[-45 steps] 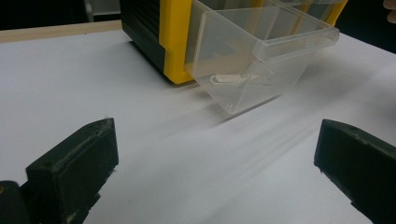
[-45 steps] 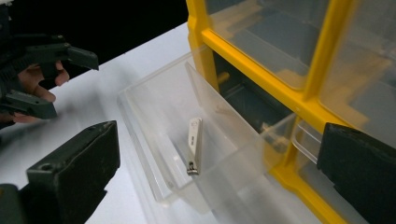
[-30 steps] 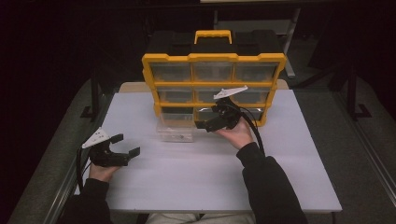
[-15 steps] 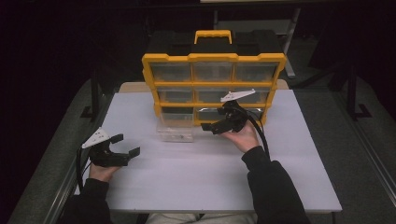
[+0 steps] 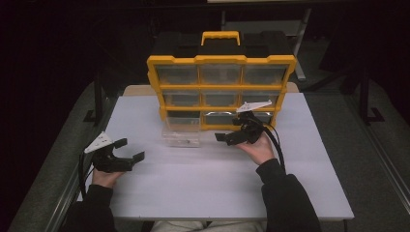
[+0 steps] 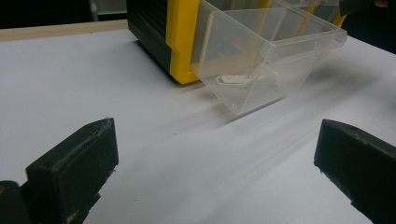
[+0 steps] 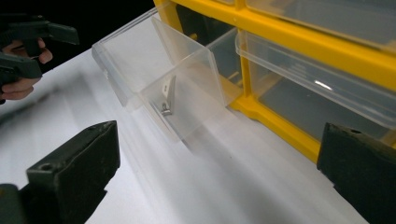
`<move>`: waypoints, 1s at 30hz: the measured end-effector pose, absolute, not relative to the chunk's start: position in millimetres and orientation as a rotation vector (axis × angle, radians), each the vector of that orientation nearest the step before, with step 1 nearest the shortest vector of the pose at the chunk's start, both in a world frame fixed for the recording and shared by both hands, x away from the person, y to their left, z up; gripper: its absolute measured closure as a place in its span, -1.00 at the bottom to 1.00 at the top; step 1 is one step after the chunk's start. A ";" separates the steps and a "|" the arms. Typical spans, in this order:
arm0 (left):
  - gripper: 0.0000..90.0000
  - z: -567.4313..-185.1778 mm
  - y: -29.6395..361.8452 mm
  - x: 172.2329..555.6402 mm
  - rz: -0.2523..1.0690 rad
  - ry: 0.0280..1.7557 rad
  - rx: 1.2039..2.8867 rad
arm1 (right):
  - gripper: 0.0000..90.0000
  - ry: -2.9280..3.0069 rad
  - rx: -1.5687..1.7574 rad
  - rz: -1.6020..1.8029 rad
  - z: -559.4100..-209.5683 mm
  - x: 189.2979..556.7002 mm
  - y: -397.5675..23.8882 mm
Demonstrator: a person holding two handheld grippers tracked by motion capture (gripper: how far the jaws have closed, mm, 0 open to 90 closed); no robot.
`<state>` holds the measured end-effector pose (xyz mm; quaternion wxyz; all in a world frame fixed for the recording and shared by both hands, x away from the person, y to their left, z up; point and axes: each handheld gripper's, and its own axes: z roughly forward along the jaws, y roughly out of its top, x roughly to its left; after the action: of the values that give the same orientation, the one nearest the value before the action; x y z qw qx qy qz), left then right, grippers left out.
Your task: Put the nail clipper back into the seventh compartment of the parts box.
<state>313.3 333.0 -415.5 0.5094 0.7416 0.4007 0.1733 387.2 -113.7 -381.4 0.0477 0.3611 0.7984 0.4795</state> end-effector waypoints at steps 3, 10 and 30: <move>-1.00 -415.5 332.9 313.1 0.418 0.965 1.787 | -1.00 2.431 1.105 1.450 -382.5 386.0 -116.1; -1.00 -415.4 333.0 312.7 0.415 0.964 1.788 | -1.00 2.417 1.110 1.434 -381.2 379.3 -123.8; -1.00 -415.0 333.0 312.1 0.404 0.953 1.789 | -1.00 2.283 1.218 1.473 -393.2 355.3 -165.0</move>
<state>312.1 333.0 -415.0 0.5117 0.7437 0.3960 0.1681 355.3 -165.0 -393.2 0.0821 0.4079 0.7641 0.4929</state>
